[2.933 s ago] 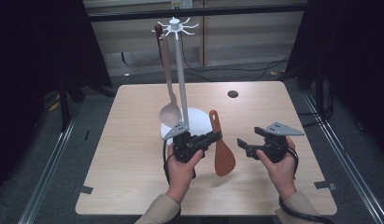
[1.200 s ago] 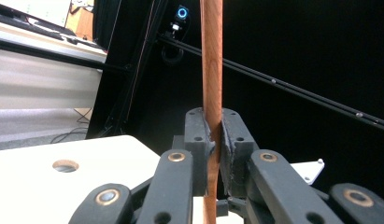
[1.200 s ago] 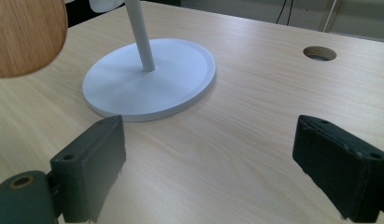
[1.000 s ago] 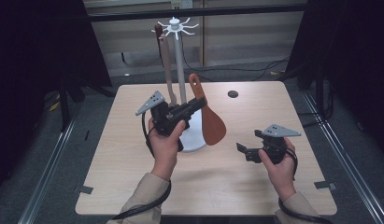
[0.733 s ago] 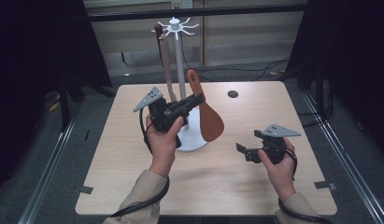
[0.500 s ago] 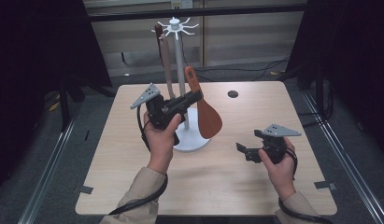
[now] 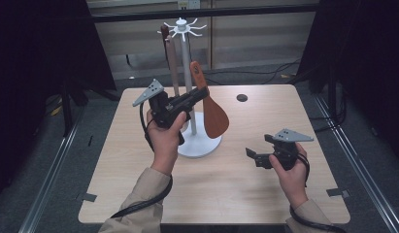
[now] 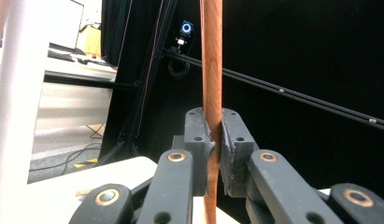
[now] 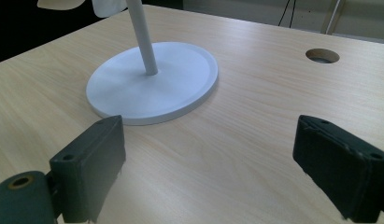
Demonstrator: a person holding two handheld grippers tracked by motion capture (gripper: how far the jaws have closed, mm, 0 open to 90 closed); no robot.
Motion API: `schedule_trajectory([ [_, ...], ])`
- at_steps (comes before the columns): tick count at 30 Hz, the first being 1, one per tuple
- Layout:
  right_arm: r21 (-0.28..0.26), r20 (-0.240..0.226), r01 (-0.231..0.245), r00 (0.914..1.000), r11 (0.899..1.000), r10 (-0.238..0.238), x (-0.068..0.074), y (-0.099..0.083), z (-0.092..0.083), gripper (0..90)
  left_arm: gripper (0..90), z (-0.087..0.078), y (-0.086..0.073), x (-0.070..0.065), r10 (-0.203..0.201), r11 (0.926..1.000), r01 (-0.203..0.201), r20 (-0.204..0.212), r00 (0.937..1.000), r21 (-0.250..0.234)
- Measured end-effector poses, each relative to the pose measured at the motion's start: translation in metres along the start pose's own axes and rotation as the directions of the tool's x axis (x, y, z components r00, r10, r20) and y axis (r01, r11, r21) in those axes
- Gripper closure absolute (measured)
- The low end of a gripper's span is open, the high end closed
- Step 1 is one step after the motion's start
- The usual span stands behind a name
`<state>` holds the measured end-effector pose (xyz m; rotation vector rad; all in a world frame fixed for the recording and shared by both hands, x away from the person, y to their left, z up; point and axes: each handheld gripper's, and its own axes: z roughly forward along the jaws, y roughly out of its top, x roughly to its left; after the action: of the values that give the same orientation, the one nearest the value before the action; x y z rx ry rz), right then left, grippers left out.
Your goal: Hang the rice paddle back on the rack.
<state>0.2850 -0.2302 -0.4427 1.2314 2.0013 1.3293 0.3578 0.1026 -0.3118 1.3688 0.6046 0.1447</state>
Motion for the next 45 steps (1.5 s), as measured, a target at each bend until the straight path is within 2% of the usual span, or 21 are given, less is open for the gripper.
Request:
schedule_trajectory([
  [11,-0.001,-0.002,0.003,1.0,1.0,-0.003,0.0,0.0,0.0,9.2,82.8,0.001,0.01,0.002,0.009,0.9999,-0.009,-0.012,0.9999,-0.007],
  [24,-0.002,-0.004,-0.004,1.0,1.0,0.003,-0.001,0.0,-0.001,9.2,82.8,0.002,0.023,0.003,0.039,0.9992,-0.039,-0.014,0.9991,-0.005],
  [28,-0.001,-0.004,-0.004,1.0,1.0,0.004,-0.002,0.0,-0.001,9.2,82.8,0.003,0.026,0.003,0.031,0.9994,-0.031,-0.014,0.9994,-0.011],
  [29,-0.003,-0.002,-0.007,1.0,1.0,0.007,-0.002,0.0,-0.001,9.2,82.8,0.003,0.027,0.004,0.044,0.999,-0.044,-0.014,0.9989,-0.003],
  [33,-0.003,-0.003,-0.012,0.9999,1.0,0.012,-0.002,0.0,-0.001,9.2,82.8,0.004,0.03,0.003,0.046,0.9989,-0.046,-0.014,0.9988,-0.01],
  [34,-0.004,-0.006,-0.011,0.9999,1.0,0.011,-0.002,0.0,-0.001,9.2,82.8,0.005,0.031,0.002,0.034,0.9993,-0.034,-0.012,0.9993,-0.017],
  [35,-0.003,-0.005,-0.009,0.9999,1.0,0.009,-0.003,0.0,-0.001,9.2,82.8,0.005,0.033,0.003,0.05,0.9987,-0.05,-0.011,0.9987,-0.009],
  [45,-0.004,-0.005,-0.012,0.9999,1.0,0.012,-0.003,0.0,-0.002,9.2,82.8,0.007,0.044,0.006,0.054,0.9982,-0.055,-0.01,0.9985,-0.026],
])
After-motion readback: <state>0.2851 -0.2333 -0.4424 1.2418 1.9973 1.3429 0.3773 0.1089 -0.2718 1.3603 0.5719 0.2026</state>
